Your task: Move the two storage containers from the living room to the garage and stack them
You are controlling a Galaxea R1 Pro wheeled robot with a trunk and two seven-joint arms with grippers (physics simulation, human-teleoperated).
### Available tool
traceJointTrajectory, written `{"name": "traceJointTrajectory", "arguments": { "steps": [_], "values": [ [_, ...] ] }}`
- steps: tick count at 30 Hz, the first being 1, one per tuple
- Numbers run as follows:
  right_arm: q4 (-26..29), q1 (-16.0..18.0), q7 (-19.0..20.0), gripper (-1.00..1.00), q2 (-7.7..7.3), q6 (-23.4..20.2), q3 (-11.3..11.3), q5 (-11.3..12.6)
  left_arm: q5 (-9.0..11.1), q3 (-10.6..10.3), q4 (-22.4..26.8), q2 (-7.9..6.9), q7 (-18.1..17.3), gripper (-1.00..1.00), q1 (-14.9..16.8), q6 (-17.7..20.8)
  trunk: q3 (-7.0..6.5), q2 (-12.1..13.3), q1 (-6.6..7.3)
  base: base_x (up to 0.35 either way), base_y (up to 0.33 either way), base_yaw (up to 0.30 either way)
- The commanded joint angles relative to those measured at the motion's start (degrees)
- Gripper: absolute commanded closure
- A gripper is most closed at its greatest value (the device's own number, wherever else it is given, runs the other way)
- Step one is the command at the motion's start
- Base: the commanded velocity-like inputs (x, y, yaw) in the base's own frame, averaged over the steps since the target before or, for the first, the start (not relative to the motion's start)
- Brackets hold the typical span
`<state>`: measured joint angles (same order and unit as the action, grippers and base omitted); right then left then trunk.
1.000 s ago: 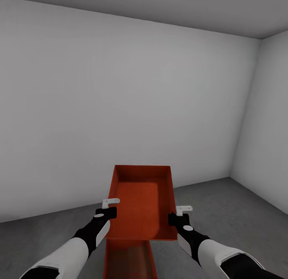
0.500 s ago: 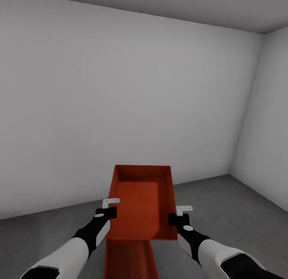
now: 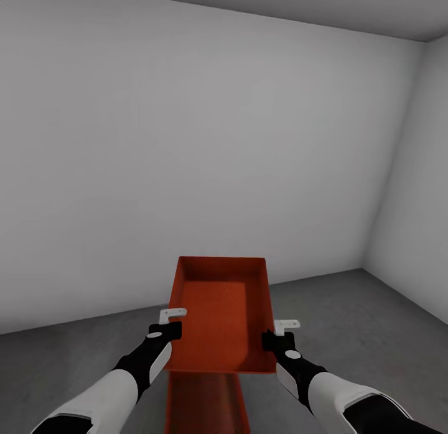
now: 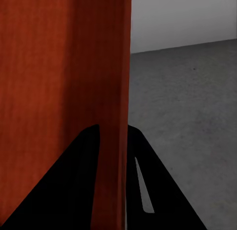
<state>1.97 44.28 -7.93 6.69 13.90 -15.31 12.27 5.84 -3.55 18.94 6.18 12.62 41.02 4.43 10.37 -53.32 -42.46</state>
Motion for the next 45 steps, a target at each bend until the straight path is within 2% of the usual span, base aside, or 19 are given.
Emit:
{"name": "traceJointTrajectory", "arguments": {
  "steps": [1, 45],
  "values": [
    [-0.7, 0.0, -0.4, 1.00, -2.21, 0.3, 0.9, 1.1, -0.7, 2.1, 0.3, -0.99, 3.0, 1.00, 0.1, 0.4, 0.17, -0.1, -0.01, 0.000, 0.000, 0.092],
    [-1.7, 0.0, -0.4, 1.00, -2.29, 0.3, 0.9, 1.1, -0.7, 2.1, 0.2, -1.15, 2.9, 1.00, 0.1, 0.4, 3.68, -0.1, -0.01, 0.000, 0.000, 0.112]
  ]
}}
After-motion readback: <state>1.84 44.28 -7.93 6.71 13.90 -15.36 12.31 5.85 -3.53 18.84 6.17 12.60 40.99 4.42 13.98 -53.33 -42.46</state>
